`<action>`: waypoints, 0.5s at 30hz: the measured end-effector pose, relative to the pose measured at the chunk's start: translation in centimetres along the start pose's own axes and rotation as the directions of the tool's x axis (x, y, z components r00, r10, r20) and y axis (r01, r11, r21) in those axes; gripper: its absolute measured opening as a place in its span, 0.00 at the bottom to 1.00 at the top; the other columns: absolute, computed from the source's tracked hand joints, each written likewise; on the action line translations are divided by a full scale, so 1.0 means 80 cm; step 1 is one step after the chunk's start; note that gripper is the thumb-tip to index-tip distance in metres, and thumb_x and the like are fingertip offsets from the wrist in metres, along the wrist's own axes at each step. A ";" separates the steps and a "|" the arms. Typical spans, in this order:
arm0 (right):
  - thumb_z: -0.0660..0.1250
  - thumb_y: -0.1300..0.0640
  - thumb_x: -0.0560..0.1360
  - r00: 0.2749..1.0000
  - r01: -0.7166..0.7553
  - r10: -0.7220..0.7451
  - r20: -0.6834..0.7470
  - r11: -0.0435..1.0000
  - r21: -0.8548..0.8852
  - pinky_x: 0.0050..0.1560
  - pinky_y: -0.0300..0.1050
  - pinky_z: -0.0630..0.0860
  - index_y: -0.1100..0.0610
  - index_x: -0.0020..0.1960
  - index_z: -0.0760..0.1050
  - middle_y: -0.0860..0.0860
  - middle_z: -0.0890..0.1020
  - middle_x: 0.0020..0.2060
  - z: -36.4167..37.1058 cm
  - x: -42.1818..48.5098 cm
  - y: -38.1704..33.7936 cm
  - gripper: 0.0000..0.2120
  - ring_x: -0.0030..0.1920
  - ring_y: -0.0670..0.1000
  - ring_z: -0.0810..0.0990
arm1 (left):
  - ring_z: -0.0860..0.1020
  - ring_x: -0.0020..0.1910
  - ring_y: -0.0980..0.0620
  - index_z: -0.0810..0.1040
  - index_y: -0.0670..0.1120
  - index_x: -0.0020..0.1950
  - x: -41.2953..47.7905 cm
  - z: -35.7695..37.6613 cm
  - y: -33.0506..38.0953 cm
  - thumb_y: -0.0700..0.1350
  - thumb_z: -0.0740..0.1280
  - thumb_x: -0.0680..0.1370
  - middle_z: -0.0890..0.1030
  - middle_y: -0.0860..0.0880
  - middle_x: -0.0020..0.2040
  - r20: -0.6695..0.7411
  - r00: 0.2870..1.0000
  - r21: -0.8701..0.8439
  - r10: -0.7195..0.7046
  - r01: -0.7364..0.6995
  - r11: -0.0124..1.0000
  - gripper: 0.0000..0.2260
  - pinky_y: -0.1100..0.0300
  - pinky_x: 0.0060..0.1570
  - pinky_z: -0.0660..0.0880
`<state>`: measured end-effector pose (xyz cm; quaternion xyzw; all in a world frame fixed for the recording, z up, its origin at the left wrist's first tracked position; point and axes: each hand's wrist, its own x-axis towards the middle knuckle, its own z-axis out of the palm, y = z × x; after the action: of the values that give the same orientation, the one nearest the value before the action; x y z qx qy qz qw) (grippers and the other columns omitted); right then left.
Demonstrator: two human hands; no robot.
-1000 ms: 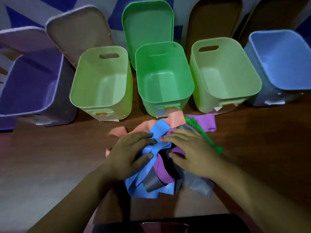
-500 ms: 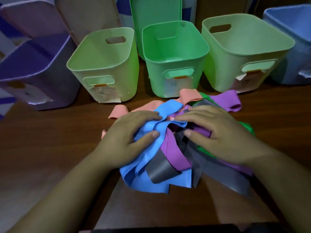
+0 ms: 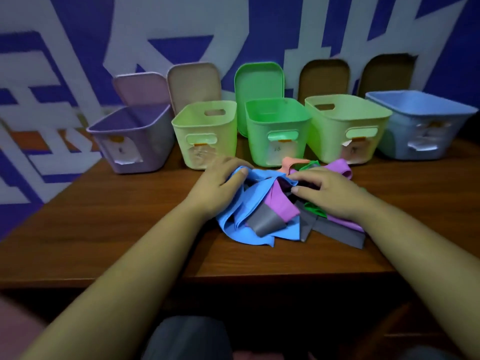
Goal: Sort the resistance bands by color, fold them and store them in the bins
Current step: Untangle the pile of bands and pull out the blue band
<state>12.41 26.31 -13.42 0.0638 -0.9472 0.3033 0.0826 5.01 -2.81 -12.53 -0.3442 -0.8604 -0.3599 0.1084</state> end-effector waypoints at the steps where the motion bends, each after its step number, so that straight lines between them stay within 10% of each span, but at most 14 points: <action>1: 0.70 0.39 0.80 1.000 -0.007 0.007 -0.002 1.000 0.004 0.72 0.52 0.73 0.32 0.69 0.77 0.44 0.79 0.67 -0.002 0.000 -0.001 0.18 0.68 0.46 0.76 | 0.75 0.63 0.52 0.83 0.51 0.64 0.000 -0.004 0.003 0.56 0.57 0.84 0.80 0.50 0.58 -0.016 1.000 0.009 -0.014 0.015 1.000 0.19 0.51 0.71 0.68; 7: 0.70 0.39 0.81 1.000 -0.009 0.007 0.023 0.998 0.065 0.69 0.48 0.72 0.22 0.64 0.75 0.41 0.78 0.67 -0.010 -0.011 -0.013 0.15 0.68 0.44 0.76 | 0.74 0.57 0.56 0.81 0.55 0.66 -0.010 -0.016 0.008 0.56 0.58 0.84 0.75 0.55 0.52 -0.027 0.996 0.050 -0.086 0.087 0.995 0.16 0.54 0.62 0.70; 15: 0.69 0.51 0.84 0.997 0.057 -0.044 -0.057 0.966 0.250 0.63 0.35 0.74 0.36 0.62 0.84 0.35 0.83 0.63 -0.020 -0.014 -0.026 0.12 0.64 0.33 0.78 | 0.78 0.50 0.60 0.81 0.57 0.60 -0.008 -0.028 0.009 0.52 0.68 0.83 0.80 0.60 0.49 -0.063 0.998 0.083 -0.005 0.011 0.997 0.07 0.65 0.48 0.73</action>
<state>14.06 25.64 -11.19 0.0904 -0.8967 0.4203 0.1054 5.81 -4.31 -10.82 -0.3244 -0.8721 -0.3350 0.1481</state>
